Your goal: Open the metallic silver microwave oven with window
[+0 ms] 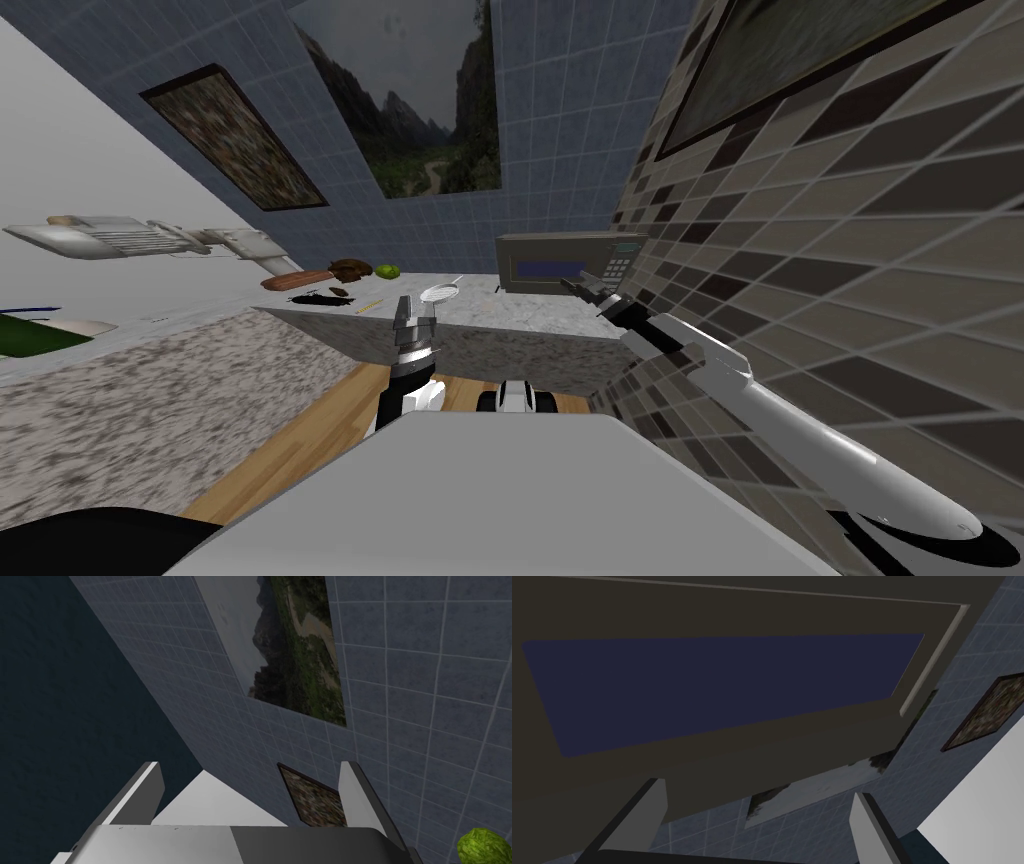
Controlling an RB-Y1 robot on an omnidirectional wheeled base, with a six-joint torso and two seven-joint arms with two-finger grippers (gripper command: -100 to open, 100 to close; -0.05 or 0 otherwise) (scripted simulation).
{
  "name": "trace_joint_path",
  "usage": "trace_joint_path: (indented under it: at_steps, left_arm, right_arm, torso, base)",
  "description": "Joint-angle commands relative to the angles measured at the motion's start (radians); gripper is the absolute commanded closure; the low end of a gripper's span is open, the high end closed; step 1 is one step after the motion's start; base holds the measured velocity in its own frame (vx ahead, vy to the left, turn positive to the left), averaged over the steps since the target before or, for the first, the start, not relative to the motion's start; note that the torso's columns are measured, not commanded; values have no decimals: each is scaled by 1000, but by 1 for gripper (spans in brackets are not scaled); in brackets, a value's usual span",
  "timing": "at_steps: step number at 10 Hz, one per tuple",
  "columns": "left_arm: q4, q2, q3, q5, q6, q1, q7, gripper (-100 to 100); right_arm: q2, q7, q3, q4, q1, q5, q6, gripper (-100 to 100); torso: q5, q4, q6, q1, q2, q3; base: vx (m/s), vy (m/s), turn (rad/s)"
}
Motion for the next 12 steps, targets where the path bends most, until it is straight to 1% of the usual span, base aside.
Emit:
trace_joint_path:
  at_steps: [1,2,3,4,5,6,7,8,9,10,12]
  left_arm:
    - [0,0,0,0,0,0,0,0]
    - [0,0,0,0,0,0,0,0]
    - [0,0,0,0,0,0,0,0]
    - [0,0,0,0,0,0,0,0]
    - [0,0,0,0,0,0,0,0]
    - [0,0,0,0,0,0,0,0]
    - [0,0,0,0,0,0,0,0]
    - [0,0,0,0,0,0,0,0]
    - [0,0,0,0,0,0,0,0]
    - [0,0,0,0,0,0,0,0]
    - [0,0,0,0,0,0,0,0]
  right_arm:
    - [-81,67,60,62,-84,-35,47,-100]
    - [-96,68,60,62,-97,-35,47,-100]
    - [-134,98,88,91,-138,-50,69,-100]
    - [-162,127,115,121,-169,-65,90,-100]
    - [-179,127,115,121,-181,-65,90,-100]
    - [-212,155,142,151,-219,-78,110,-100]
    - [-242,181,169,181,-249,-91,130,-100]
    - [-257,181,169,181,-259,-91,130,-100]
    - [-293,205,194,211,-293,-103,149,-100]
    - [-293,205,194,211,-295,-103,149,-100]
    - [-359,248,241,269,-359,-123,184,-100]
  torso:
    - [0,0,0,0,1,0]
    - [0,0,0,0,1,1]
    - [0,0,0,0,1,1]
    - [0,0,0,0,1,0]
    - [0,0,0,0,1,1]
    - [0,0,0,0,0,0]
    - [0,0,0,0,0,0]
    - [0,0,0,1,1,0]
    - [0,0,0,0,0,0]
    - [0,0,0,-1,0,0]
    - [0,0,0,0,0,0]
  base:
    - [-57,0,97]
    - [-42,-2,45]
    - [-46,1,67]
    - [-65,-4,93]
    - [-49,-2,42]
    - [-49,1,64]
    - [-63,12,118]
    - [-51,9,35]
    - [-52,-4,57]
    - [-44,-8,32]
    - [-66,-1,93]
